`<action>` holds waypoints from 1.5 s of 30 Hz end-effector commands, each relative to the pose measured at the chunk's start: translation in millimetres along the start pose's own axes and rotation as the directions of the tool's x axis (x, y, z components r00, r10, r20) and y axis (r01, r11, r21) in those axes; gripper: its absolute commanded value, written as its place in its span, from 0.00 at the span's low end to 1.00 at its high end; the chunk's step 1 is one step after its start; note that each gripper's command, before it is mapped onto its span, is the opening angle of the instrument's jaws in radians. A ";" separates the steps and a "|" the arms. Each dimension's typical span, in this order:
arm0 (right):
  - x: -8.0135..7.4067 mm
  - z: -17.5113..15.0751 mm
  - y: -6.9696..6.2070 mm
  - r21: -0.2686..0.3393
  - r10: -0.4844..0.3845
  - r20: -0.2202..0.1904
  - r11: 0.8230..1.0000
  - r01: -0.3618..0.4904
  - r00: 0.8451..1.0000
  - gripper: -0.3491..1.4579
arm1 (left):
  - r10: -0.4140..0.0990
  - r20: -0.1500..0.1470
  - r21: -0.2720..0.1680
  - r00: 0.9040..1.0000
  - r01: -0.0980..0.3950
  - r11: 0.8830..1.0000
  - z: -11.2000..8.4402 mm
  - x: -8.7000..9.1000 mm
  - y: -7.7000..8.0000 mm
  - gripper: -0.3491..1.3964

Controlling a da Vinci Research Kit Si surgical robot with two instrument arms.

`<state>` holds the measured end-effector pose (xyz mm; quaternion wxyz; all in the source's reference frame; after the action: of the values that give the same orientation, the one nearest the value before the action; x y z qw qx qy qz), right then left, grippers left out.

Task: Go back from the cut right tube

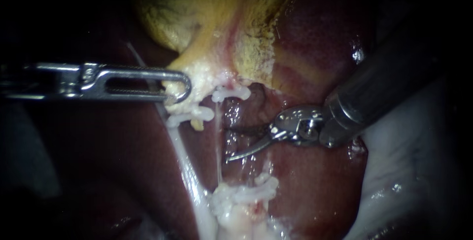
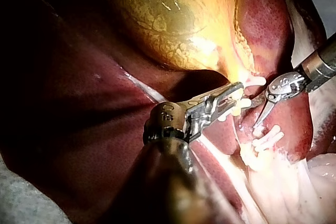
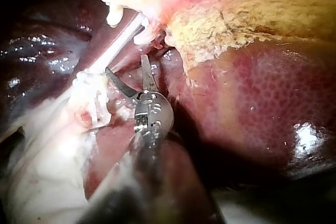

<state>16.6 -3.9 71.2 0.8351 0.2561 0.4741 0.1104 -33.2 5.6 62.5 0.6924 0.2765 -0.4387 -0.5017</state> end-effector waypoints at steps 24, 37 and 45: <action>1.4 -11.3 1.0 -0.200 -0.256 0.066 0.944 0.264 0.964 0.99 | 0.013 0.001 -0.020 1.000 -0.013 1.000 3.2 1.4 2.1 0.00; 1.2 -11.4 1.0 -0.197 -0.268 0.064 0.941 0.276 0.961 0.99 | 0.025 -0.027 -0.036 0.999 -0.026 0.999 10.5 1.8 5.4 0.00; 1.3 -11.4 1.0 -0.195 -0.269 0.063 0.941 0.276 0.961 0.99 | 0.030 -0.037 -0.042 0.999 -0.032 0.999 10.8 2.1 6.5 0.00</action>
<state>7.5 1.2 66.0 0.8724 0.1040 0.4763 0.0367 -39.6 6.5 73.6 0.7140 0.2638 -0.4193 -0.4948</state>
